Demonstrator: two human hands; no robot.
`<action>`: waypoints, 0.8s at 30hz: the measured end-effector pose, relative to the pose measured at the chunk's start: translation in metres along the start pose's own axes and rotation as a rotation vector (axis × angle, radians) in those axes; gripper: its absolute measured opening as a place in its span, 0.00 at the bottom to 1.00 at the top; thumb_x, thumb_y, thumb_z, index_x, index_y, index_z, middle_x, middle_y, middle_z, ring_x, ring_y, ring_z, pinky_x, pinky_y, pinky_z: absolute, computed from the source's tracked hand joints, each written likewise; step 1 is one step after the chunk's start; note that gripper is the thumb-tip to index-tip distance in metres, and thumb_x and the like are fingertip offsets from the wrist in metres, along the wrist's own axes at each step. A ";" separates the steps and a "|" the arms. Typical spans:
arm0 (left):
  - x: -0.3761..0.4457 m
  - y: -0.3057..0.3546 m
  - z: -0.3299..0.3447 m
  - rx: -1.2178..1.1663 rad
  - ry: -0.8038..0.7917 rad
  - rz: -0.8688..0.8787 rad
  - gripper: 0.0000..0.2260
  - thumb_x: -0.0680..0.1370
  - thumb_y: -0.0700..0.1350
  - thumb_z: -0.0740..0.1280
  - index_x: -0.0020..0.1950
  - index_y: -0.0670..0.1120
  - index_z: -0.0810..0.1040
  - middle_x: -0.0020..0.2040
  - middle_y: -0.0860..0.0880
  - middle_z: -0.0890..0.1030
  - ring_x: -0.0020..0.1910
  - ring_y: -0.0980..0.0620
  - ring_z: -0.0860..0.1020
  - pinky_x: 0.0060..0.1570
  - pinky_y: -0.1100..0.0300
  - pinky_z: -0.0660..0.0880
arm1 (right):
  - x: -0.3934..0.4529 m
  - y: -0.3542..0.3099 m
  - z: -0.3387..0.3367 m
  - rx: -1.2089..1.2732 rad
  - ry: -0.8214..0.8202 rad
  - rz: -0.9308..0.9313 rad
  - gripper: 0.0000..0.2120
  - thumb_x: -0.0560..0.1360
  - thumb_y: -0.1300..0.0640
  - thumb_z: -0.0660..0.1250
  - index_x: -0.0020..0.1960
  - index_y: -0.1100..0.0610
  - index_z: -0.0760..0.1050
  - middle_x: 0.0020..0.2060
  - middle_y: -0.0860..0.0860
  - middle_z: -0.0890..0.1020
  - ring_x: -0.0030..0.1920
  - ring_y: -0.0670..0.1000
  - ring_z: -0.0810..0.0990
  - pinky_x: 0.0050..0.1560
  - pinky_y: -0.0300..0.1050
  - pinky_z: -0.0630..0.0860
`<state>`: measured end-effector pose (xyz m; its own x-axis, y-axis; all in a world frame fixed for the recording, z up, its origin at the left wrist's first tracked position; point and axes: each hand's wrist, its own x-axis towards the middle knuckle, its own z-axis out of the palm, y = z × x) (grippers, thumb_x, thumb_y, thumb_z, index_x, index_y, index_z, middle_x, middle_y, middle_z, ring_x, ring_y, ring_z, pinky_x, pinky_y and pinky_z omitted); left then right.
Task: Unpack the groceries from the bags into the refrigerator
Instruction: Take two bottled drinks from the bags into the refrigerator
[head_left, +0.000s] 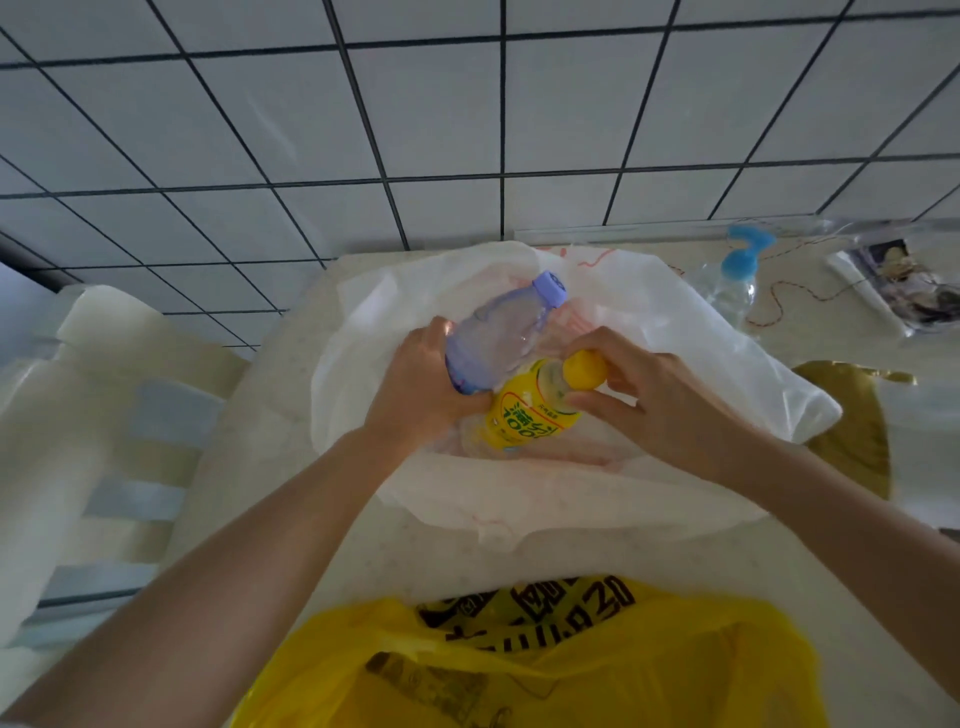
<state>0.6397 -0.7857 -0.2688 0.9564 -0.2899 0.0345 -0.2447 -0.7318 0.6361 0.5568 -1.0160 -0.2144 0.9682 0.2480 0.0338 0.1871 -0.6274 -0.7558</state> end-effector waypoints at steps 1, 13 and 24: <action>-0.007 0.004 -0.003 -0.033 0.002 -0.033 0.27 0.58 0.54 0.80 0.46 0.43 0.70 0.37 0.48 0.77 0.34 0.50 0.74 0.31 0.61 0.62 | -0.001 -0.002 0.008 0.078 0.026 0.049 0.11 0.76 0.53 0.68 0.55 0.51 0.69 0.46 0.39 0.75 0.46 0.40 0.78 0.46 0.31 0.75; -0.075 0.016 -0.029 -0.350 0.276 -0.224 0.26 0.56 0.60 0.73 0.46 0.47 0.72 0.35 0.58 0.79 0.35 0.63 0.78 0.32 0.71 0.72 | 0.015 -0.005 0.104 0.530 0.207 0.298 0.34 0.55 0.48 0.79 0.57 0.40 0.67 0.52 0.46 0.79 0.53 0.52 0.80 0.54 0.61 0.77; -0.123 0.032 -0.083 -0.439 0.479 -0.217 0.27 0.58 0.57 0.75 0.49 0.43 0.74 0.40 0.50 0.81 0.39 0.51 0.80 0.39 0.54 0.78 | -0.012 -0.065 0.078 0.457 0.342 0.209 0.34 0.53 0.46 0.78 0.55 0.31 0.68 0.50 0.33 0.78 0.54 0.48 0.79 0.56 0.60 0.77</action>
<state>0.5273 -0.7221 -0.1891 0.9662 0.2139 0.1436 -0.0489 -0.3950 0.9174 0.5202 -0.9204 -0.2165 0.9894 -0.1453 0.0055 -0.0296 -0.2384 -0.9707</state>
